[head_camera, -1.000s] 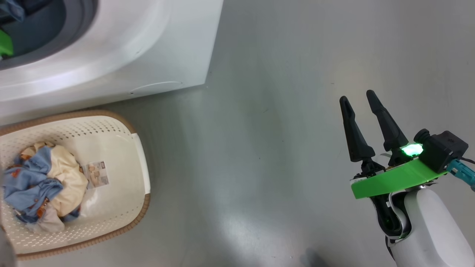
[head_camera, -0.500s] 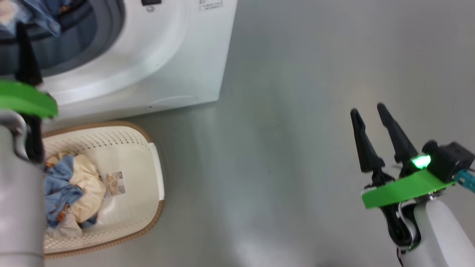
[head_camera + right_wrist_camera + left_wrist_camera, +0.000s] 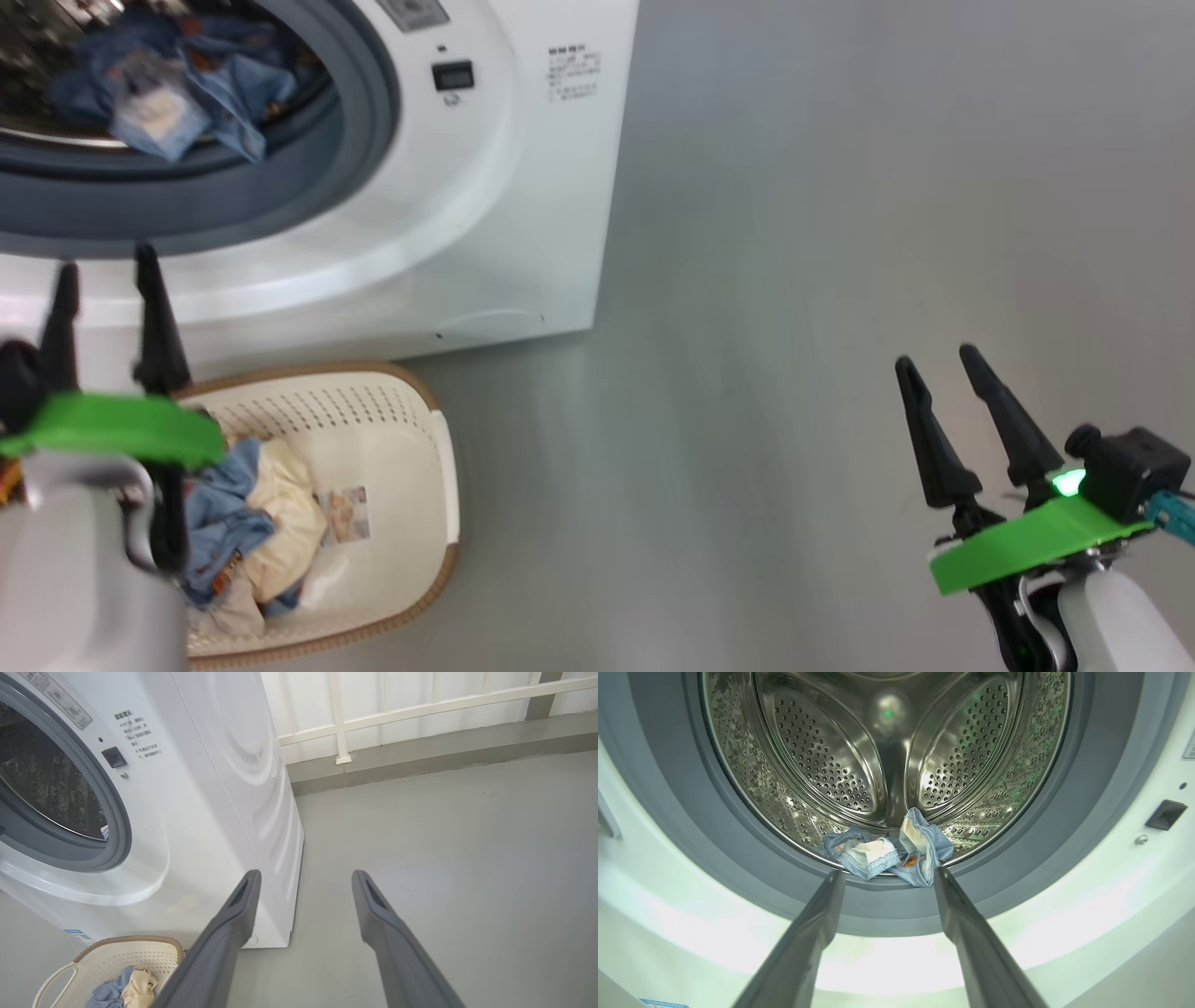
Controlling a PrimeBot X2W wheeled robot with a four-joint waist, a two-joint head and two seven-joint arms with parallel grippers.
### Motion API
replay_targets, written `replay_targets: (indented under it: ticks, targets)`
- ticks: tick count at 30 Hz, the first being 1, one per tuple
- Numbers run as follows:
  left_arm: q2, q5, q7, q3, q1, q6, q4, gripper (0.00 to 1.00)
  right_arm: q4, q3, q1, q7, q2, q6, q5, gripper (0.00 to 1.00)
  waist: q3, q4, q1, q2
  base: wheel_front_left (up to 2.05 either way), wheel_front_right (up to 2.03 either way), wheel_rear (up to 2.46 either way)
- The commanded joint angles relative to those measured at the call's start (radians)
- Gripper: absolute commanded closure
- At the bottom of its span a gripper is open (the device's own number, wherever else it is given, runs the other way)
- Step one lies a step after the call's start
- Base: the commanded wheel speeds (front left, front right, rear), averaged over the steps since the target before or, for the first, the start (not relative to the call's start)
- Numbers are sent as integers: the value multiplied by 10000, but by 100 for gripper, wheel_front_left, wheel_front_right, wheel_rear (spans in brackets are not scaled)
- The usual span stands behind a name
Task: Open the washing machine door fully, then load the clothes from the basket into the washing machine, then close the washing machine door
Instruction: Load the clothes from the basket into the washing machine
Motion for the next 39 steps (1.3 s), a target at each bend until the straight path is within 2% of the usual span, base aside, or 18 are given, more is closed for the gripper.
replay_targets:
  ticks: [1, 14, 23, 29, 39]
  targets:
    - [281, 177, -49, 256, 323, -30, -411, 0, -180, 123, 280, -48, -176, 16, 61, 0, -491, 233, 0, 0, 0, 0, 0]
    - [0, 443, -49, 521, 3296, -30, -2094, 0, -212, -203, 1583, -48, -494, 16, 150, 0, -1835, 495, 0, 0, 0, 0, 0]
    - [-46, 287, -49, 649, 4968, -30, -3198, 0, -270, -453, 2060, -48, -573, 16, 211, 0, -2190, 565, 0, 0, 0, 0, 0]
    - [-139, 283, -49, 671, 5445, -30, -3693, 0, -325, -514, 2134, -48, -553, 16, 193, 0, -2142, 641, 0, 0, 0, 0, 0]
    - [-189, 264, -49, 623, 5464, -30, -3708, 0, -331, -459, 1969, -48, -529, 16, 173, 0, -2008, 618, 0, 0, 0, 0, 0]
